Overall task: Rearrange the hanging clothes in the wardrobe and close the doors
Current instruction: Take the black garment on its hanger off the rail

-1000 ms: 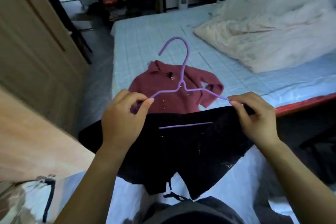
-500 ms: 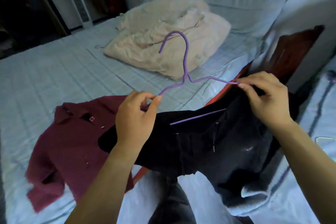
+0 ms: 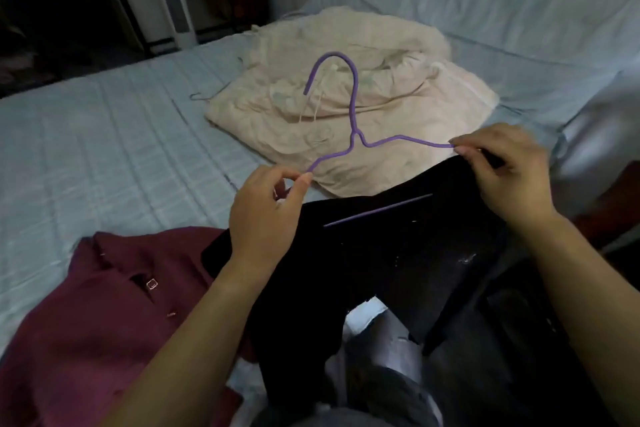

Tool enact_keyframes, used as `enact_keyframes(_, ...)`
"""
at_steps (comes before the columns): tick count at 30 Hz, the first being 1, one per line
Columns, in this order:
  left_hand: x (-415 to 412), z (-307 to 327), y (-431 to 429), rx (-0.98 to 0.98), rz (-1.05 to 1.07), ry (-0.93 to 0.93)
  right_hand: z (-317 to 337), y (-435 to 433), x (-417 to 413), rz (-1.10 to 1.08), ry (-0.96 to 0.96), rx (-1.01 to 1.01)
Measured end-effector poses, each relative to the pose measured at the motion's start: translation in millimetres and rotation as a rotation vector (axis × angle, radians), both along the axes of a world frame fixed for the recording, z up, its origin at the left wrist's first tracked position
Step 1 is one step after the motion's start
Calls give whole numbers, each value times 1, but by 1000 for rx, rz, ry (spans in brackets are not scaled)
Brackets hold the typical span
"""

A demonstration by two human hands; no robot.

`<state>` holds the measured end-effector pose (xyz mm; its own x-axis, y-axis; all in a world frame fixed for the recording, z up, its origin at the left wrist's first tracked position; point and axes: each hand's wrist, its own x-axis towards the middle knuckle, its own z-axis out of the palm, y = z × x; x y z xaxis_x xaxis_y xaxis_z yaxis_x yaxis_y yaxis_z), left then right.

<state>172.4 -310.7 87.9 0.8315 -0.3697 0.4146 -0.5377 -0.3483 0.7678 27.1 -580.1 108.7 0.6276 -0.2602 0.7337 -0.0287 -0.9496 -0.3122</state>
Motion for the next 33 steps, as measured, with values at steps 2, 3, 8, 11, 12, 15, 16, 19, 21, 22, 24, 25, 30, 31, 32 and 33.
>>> enact_keyframes(2, 28, -1, -10, -10, 34, 29, 0, -16, 42, 46, 16, -1)
enact_keyframes(3, 43, -1, -16, -17, 58, 46, 3, -24, 64, 59, 21, -1)
enact_keyframes(8, 123, 13, -52, -42, 188, 42, 26, -66, 183, 131, 24, -14)
enact_keyframes(11, 175, 19, -77, -45, 265, 21, 33, -92, 249, 206, 10, -32)
enact_keyframes(12, 193, 18, -86, -38, 289, 27, 30, -102, 271, 223, 8, -23)
enact_keyframes(15, 241, 0, -112, 19, 337, 64, 2, -133, 332, 281, 23, 30)
enact_keyframes(16, 255, -11, -119, 50, 352, 89, -14, -141, 348, 291, 48, 66)
enact_keyframes(19, 292, -46, -133, 174, 372, 144, -60, -159, 387, 351, 158, 152)
enact_keyframes(21, 302, -69, -135, 260, 351, 183, -94, -162, 401, 366, 249, 173)
enact_keyframes(22, 323, -88, -143, 315, 382, 220, -113, -171, 428, 413, 299, 209)
enact_keyframes(24, 342, -114, -148, 393, 414, 291, -137, -179, 453, 419, 423, 223)
enact_keyframes(25, 344, -123, -145, 418, 400, 323, -148, -179, 457, 403, 466, 188)
enact_keyframes(30, 372, -180, -149, 616, 373, 462, -201, -183, 491, 366, 630, 20)
enact_keyframes(31, 373, -190, -148, 624, 363, 508, -211, -182, 493, 362, 673, -14)
enact_keyframes(32, 372, -198, -148, 630, 351, 556, -218, -180, 495, 353, 711, -30)
enact_keyframes(33, 369, -205, -147, 650, 333, 595, -224, -177, 494, 327, 744, -47)
